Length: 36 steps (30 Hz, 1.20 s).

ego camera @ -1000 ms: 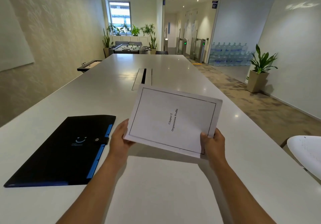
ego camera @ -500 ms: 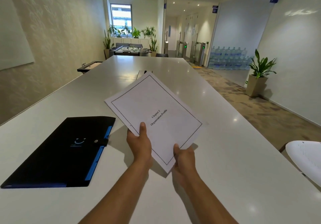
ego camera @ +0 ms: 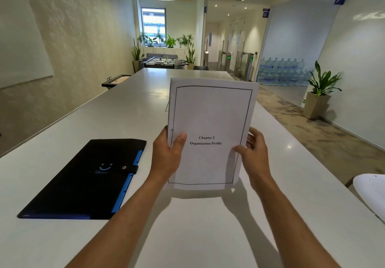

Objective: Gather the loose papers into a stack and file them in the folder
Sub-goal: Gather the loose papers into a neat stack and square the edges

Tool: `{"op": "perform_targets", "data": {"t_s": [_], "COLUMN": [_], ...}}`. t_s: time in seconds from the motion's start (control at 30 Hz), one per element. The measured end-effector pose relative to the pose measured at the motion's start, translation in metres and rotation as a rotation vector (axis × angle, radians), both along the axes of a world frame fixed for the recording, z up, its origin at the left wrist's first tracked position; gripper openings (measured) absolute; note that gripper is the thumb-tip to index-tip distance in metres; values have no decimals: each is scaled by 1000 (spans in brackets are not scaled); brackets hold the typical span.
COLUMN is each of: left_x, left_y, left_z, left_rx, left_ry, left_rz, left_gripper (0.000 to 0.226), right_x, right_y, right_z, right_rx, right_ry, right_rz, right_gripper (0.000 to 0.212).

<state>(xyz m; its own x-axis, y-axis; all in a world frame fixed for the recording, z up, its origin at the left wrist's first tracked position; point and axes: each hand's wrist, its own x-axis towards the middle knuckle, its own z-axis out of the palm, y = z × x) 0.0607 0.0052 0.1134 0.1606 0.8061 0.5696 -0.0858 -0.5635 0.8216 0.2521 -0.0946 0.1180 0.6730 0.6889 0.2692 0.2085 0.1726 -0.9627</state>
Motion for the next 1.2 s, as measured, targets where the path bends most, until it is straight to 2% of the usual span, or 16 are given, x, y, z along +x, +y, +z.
{"op": "perform_targets", "data": {"t_s": [0.07, 0.17, 0.4, 0.5, 0.7, 0.87, 1.03, 1.2], "left_x": [1, 1, 1, 5, 7, 10, 9, 13], "left_y": [-2, -4, -22, -23, -22, -25, -15, -1], "left_z": [-1, -6, -57, -61, -68, -86, -70, -71], "left_rx": [-3, -23, -165, -183, -128, -222, -169, -361], "left_ry": [0, -23, -20, -15, -14, -50, 90, 304], "left_rz": [-7, -9, -10, 27, 67, 65, 27, 7], "left_gripper": [26, 28, 39, 44, 36, 33, 42, 44], "right_x": [1, -2, -14, -18, -18, -18, -10, 1], "right_y": [2, 2, -5, -5, -8, -9, -7, -6], "right_z": [14, 16, -48, -54, -63, -76, -64, -68], "right_rx": [60, 139, 13, 7, 14, -44, -76, -299], "right_ry": [-20, -18, -50, -89, -109, -97, -139, -118], "right_rz": [104, 64, 46, 33, 18, 21, -32, -5], "right_gripper": [50, 42, 39, 42, 41, 32, 28, 41]}}
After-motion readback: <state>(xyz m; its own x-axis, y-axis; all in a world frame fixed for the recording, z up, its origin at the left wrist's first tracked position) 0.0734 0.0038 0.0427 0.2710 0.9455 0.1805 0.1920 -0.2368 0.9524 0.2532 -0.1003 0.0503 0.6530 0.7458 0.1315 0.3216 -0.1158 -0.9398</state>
